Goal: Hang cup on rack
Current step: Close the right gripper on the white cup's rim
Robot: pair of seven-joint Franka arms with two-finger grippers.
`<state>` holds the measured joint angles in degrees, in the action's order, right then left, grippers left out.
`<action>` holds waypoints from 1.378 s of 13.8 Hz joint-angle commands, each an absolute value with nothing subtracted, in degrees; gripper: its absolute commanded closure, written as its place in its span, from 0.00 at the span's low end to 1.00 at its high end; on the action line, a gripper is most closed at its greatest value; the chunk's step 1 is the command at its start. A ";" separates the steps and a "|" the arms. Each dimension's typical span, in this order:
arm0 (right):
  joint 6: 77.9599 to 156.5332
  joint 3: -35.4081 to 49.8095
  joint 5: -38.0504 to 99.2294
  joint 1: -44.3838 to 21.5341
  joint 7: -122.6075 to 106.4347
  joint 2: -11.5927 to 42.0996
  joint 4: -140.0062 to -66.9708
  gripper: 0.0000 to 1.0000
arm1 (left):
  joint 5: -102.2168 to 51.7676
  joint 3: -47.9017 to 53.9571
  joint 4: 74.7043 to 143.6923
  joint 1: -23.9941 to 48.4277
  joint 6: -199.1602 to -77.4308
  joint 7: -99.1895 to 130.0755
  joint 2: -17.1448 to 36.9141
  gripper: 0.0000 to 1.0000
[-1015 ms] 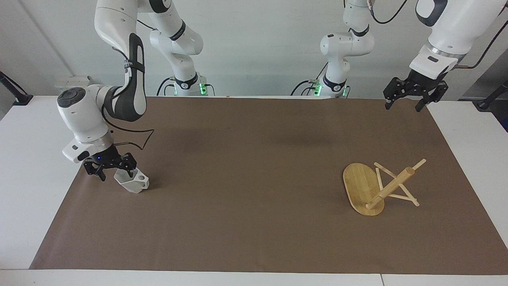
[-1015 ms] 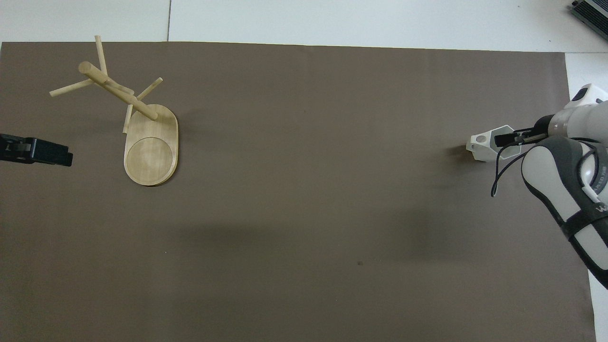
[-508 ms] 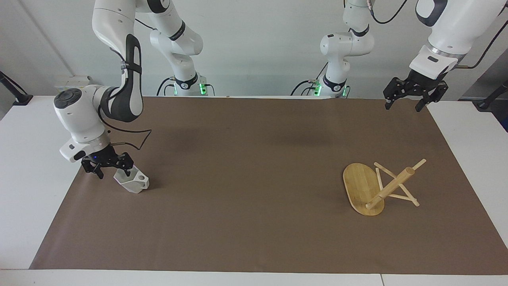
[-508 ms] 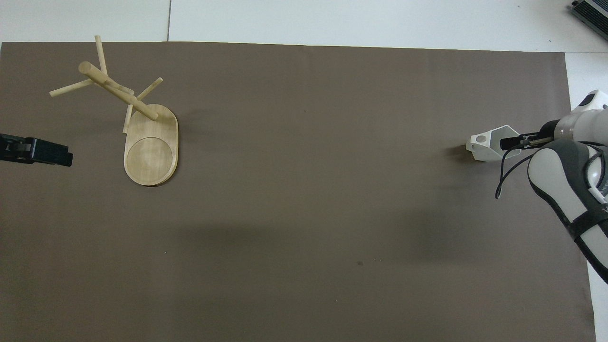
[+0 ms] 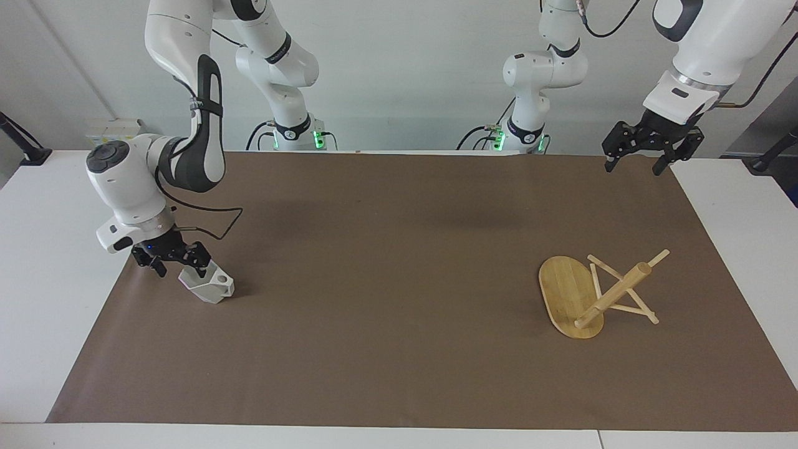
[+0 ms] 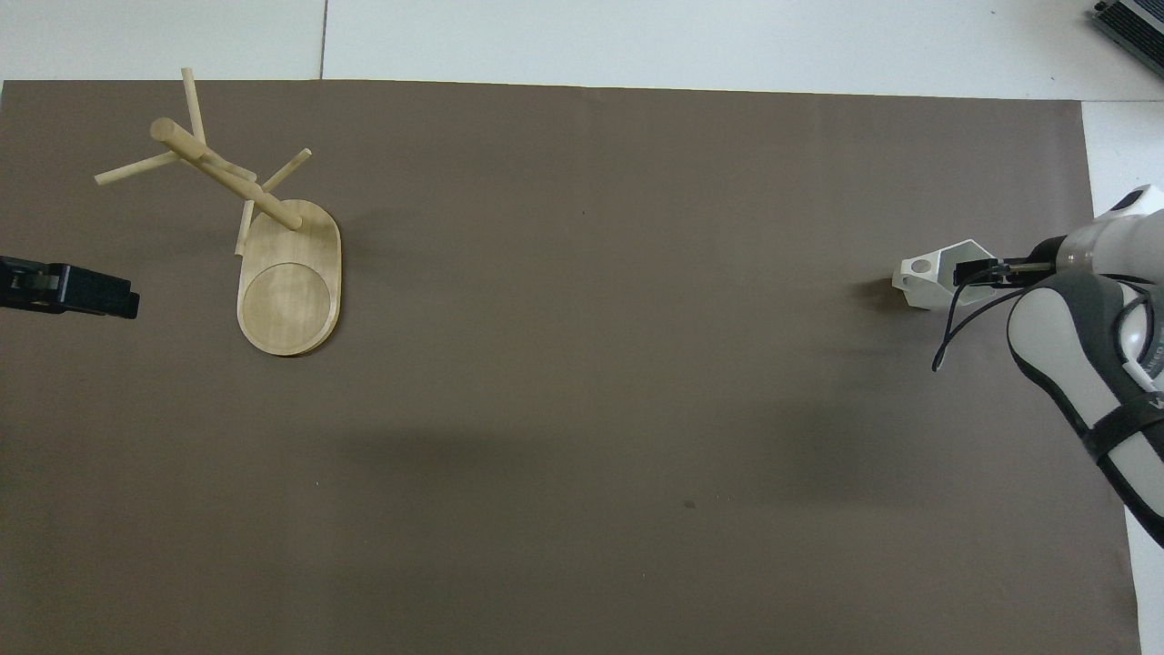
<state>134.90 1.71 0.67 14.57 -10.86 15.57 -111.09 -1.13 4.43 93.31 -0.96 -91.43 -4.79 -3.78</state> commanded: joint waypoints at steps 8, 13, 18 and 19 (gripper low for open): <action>133.86 2.20 0.53 14.15 -8.44 14.15 -112.41 0.38 | -1.67 3.96 95.01 -0.62 -91.85 -4.31 -5.27 0.00; 133.86 2.20 0.53 14.15 -8.26 14.15 -112.41 0.82 | -1.67 3.96 95.01 -0.62 -91.85 -4.31 -5.27 0.00; 133.77 2.20 0.53 14.15 -8.26 14.15 -112.33 1.00 | -1.67 3.96 95.01 -0.62 -91.85 -4.31 -5.27 0.00; 133.77 2.20 0.53 14.15 -8.26 14.15 -112.41 1.00 | -1.67 3.96 95.01 -0.62 -91.85 -4.31 -5.27 0.00</action>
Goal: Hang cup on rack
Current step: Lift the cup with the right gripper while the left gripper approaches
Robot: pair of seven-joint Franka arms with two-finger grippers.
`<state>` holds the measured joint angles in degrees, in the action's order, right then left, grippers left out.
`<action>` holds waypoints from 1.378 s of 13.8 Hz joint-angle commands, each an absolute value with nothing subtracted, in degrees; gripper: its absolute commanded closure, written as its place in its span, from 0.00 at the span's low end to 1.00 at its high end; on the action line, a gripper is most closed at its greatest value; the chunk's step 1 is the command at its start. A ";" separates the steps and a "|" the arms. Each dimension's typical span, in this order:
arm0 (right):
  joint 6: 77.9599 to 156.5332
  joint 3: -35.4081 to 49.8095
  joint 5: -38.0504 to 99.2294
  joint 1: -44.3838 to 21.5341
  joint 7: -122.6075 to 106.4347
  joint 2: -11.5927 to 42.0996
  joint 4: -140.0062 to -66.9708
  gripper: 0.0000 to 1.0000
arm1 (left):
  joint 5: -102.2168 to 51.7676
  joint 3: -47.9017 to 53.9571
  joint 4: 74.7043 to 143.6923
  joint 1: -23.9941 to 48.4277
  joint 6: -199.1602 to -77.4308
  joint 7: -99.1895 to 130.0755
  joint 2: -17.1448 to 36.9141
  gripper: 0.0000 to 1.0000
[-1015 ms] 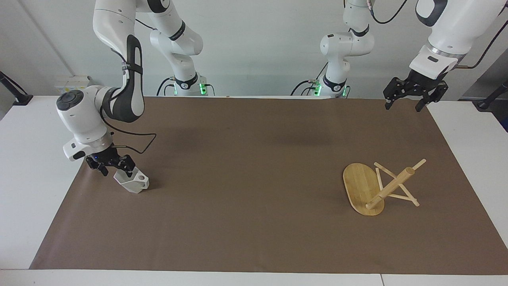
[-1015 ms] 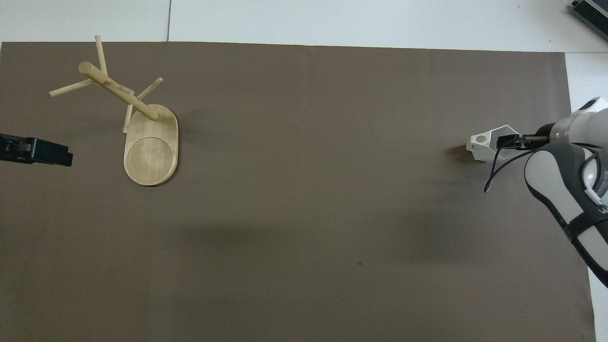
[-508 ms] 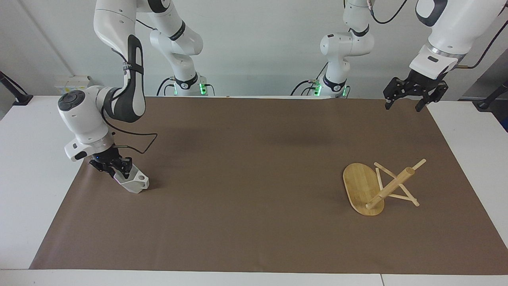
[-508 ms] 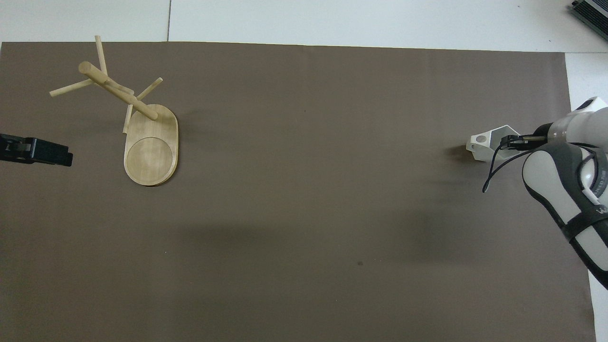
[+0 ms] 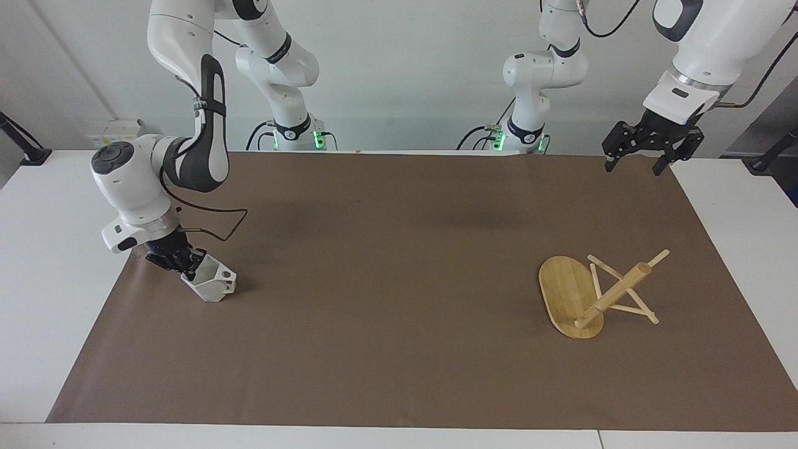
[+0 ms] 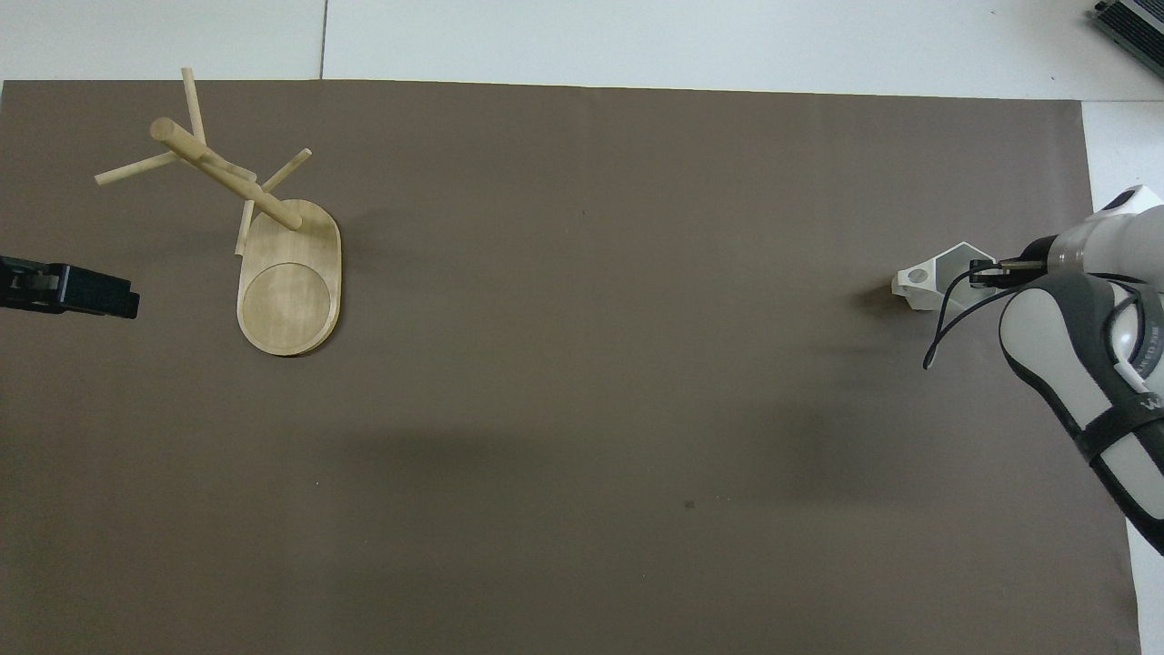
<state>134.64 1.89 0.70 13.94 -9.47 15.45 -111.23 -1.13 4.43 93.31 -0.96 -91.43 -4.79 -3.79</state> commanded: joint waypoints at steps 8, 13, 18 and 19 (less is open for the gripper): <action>120.71 3.25 3.50 13.97 -8.26 14.06 -105.75 1.00 | -1.67 4.22 94.92 -0.35 -90.71 -3.78 -5.27 0.00; 104.79 6.76 11.50 13.97 -8.35 9.07 -99.33 1.00 | -1.67 4.31 95.10 -0.18 -84.04 -1.77 -5.97 0.00; 101.00 10.63 17.81 13.97 -8.35 3.08 -98.88 1.00 | -3.50 6.76 94.57 0.70 -74.02 21.29 -6.94 0.00; 100.73 10.63 21.58 13.97 -8.26 2.29 -98.79 1.00 | -6.56 6.77 94.66 0.70 -73.05 27.45 -7.03 0.00</action>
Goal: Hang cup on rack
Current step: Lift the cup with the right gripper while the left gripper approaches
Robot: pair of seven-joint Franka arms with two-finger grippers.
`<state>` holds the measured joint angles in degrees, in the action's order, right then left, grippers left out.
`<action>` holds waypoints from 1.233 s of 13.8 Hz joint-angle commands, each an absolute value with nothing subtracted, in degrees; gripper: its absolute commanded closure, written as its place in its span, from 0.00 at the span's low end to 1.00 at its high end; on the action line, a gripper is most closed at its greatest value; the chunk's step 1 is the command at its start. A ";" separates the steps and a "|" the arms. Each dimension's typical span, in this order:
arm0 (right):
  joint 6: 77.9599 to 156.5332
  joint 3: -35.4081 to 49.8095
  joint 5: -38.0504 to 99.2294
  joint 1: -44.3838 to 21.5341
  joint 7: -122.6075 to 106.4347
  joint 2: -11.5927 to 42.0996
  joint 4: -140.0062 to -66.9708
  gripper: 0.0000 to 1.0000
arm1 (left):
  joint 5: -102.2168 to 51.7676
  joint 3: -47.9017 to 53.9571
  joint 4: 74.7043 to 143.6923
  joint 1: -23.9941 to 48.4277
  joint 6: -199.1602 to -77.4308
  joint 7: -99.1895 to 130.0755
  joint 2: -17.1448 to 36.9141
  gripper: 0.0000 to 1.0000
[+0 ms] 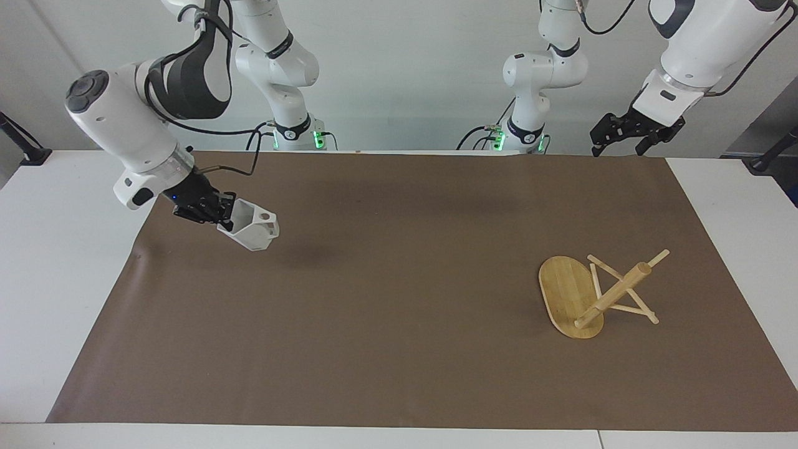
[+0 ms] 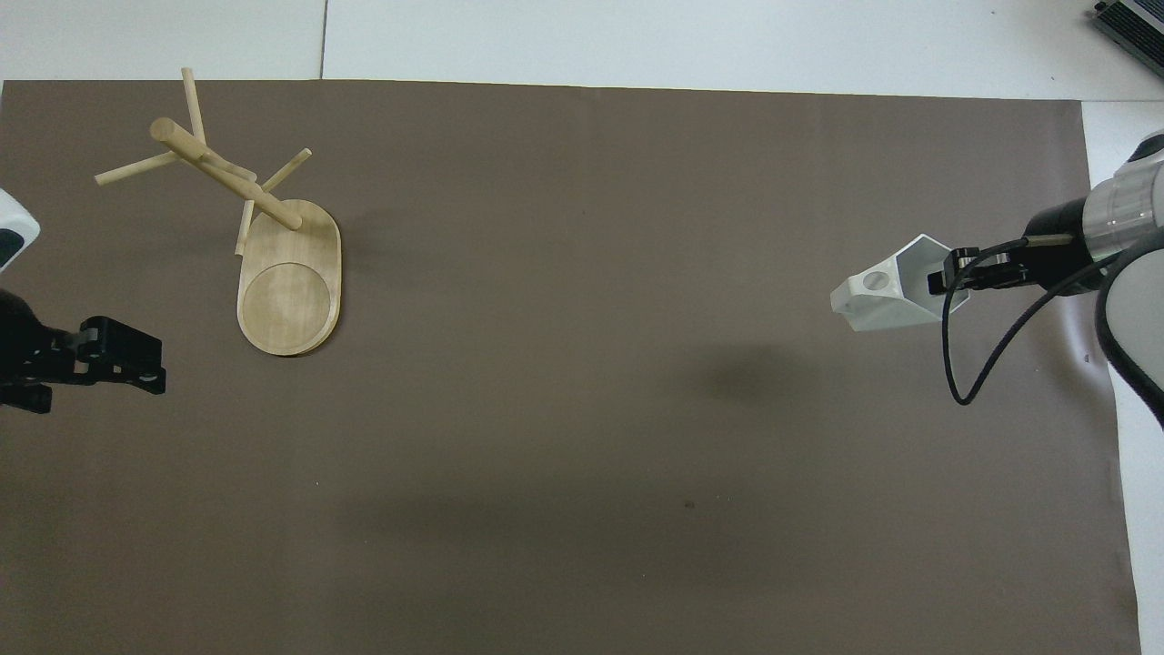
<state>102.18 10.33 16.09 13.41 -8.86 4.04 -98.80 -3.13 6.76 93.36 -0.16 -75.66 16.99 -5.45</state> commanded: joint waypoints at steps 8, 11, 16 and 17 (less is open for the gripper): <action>101.60 19.76 32.24 13.89 1.66 -1.41 -97.21 1.00 | -28.80 7.47 104.47 -0.09 -80.83 66.40 -11.94 0.00; 101.60 22.84 36.37 13.80 2.02 -1.67 -97.29 1.00 | -37.33 7.65 111.60 0.61 -91.20 79.32 -15.02 0.00; 107.81 29.87 41.66 13.80 12.53 -2.11 -97.73 1.00 | -51.91 8.00 122.31 0.97 -107.20 94.73 -20.02 0.00; 110.45 31.27 41.66 13.80 15.35 -2.11 -98.17 1.00 | -55.25 8.43 124.95 1.49 -109.75 95.53 -21.43 0.00</action>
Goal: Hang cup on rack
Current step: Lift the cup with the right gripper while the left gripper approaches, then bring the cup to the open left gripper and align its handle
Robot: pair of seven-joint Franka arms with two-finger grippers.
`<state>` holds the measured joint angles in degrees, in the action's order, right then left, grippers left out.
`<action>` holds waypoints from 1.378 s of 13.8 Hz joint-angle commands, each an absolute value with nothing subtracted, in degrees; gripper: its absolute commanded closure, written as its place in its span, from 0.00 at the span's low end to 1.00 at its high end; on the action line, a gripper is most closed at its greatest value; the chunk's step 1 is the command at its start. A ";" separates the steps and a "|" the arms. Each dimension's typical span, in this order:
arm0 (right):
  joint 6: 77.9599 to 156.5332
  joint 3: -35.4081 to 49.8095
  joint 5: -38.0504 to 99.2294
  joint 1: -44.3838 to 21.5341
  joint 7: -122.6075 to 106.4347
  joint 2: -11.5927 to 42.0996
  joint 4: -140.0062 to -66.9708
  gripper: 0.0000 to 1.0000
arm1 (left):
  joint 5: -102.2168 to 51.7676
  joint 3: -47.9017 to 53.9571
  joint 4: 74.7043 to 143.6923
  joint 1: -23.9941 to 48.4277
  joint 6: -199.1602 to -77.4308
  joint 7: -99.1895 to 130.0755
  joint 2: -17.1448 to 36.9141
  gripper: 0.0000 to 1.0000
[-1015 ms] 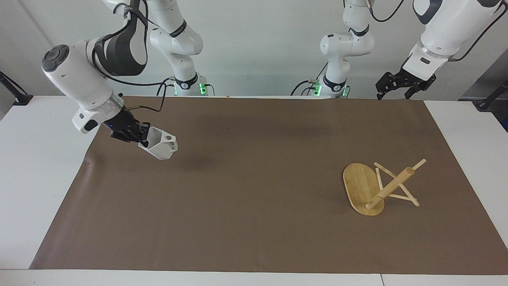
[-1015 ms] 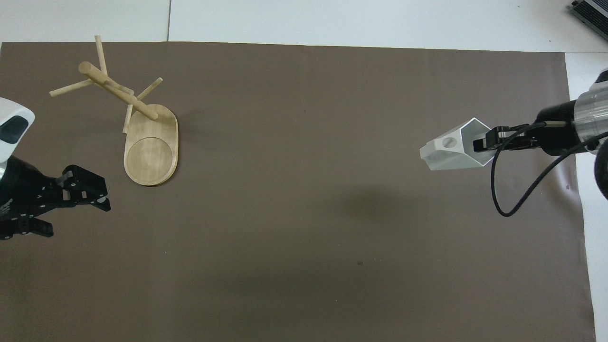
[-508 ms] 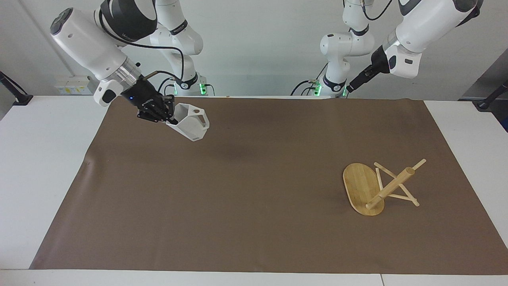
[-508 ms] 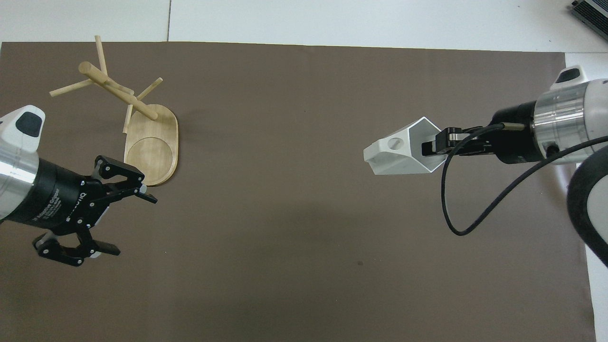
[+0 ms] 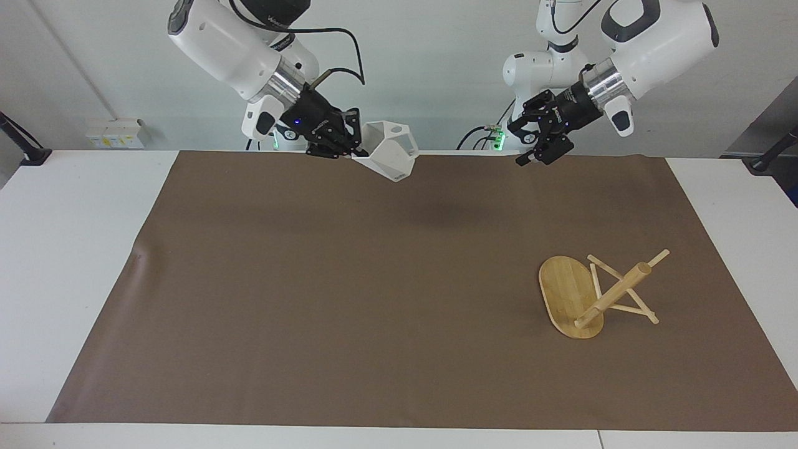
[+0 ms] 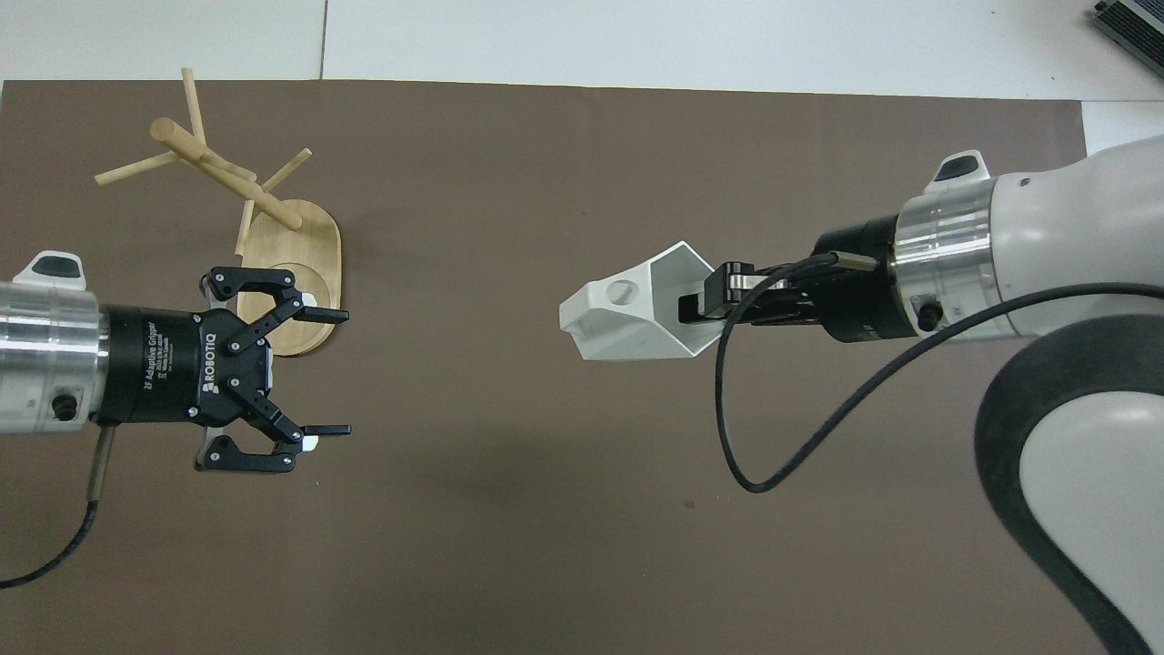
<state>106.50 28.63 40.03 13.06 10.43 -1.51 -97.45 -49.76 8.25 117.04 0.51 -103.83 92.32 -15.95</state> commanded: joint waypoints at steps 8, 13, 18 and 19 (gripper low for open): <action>118.03 32.17 43.33 6.34 16.17 2.28 -98.88 1.00 | -66.35 8.79 129.29 7.72 -120.49 98.00 -23.20 0.00; 123.56 32.17 49.37 2.90 18.72 4.75 -98.70 1.00 | -66.71 8.70 129.46 10.72 -125.33 98.79 -21.72 0.00; 123.31 32.17 49.66 3.08 18.63 4.83 -98.70 1.00 | -66.53 8.44 129.11 9.94 -123.67 94.22 -20.66 0.00; 122.96 32.17 49.66 3.08 18.63 4.92 -98.61 1.00 | -66.53 8.26 128.68 9.15 -123.40 94.22 -20.31 0.00</action>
